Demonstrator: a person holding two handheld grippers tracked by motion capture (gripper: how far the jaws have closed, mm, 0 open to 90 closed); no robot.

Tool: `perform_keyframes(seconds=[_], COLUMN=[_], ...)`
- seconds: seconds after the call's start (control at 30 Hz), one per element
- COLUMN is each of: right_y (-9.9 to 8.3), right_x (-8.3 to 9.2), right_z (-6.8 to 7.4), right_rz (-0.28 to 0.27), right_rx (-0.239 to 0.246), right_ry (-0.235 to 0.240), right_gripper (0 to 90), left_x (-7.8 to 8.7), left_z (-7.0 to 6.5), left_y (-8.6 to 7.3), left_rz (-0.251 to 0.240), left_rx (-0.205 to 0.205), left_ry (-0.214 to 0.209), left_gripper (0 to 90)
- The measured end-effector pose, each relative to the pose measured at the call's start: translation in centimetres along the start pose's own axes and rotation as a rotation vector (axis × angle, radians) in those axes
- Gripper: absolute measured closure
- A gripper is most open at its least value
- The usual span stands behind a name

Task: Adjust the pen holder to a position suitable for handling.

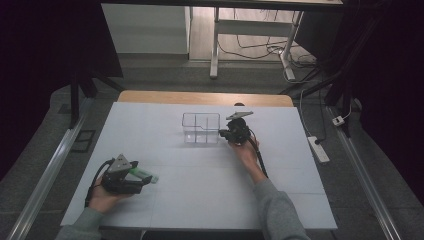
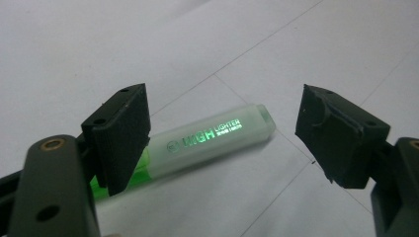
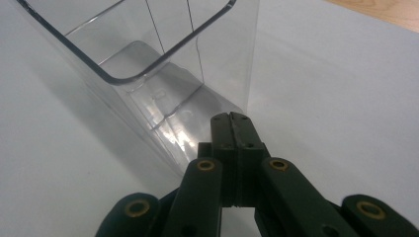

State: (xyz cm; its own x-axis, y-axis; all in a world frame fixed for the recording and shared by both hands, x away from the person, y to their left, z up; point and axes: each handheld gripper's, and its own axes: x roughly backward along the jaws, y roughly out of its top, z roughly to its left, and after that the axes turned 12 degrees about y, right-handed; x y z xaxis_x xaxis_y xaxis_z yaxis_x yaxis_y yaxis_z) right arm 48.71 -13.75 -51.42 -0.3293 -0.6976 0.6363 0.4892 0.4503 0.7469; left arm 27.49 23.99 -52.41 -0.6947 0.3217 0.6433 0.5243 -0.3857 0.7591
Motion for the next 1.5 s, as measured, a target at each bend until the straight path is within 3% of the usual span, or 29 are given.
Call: perform_keyframes(seconds=[0.53,0.67,0.8,1.03,1.33,1.5], right_y=[1.0,1.1,1.0,-0.1,-3.2,-5.8], right_x=[-1.8,-1.7,-1.0,3.1,6.8,9.4], right_z=[0.9,1.0,1.0,0.7,1.3,1.7], right_rz=[0.009,0.019,0.046,0.031,0.03,0.031], right_rx=[0.005,0.006,0.016,0.0,-0.003,-0.021], right_ry=[0.021,0.027,0.001,-0.02,-0.006,-0.031], right_gripper=[90.0,90.0,90.0,90.0,90.0,90.0], left_x=[-0.1,0.0,0.0,0.0,0.0,0.0], left_z=[0.0,0.0,0.1,0.1,0.2,0.2], left_y=[0.0,-0.1,-0.1,-0.1,-0.2,-0.2], left_rz=[0.002,0.003,0.001,0.003,0.006,0.008], left_rx=[-0.006,-0.004,0.002,0.0,0.005,0.006], left_ry=[-0.004,-0.002,-0.002,-0.001,0.0,0.003], left_gripper=[21.1,21.1,21.1,21.1,21.1,21.1])
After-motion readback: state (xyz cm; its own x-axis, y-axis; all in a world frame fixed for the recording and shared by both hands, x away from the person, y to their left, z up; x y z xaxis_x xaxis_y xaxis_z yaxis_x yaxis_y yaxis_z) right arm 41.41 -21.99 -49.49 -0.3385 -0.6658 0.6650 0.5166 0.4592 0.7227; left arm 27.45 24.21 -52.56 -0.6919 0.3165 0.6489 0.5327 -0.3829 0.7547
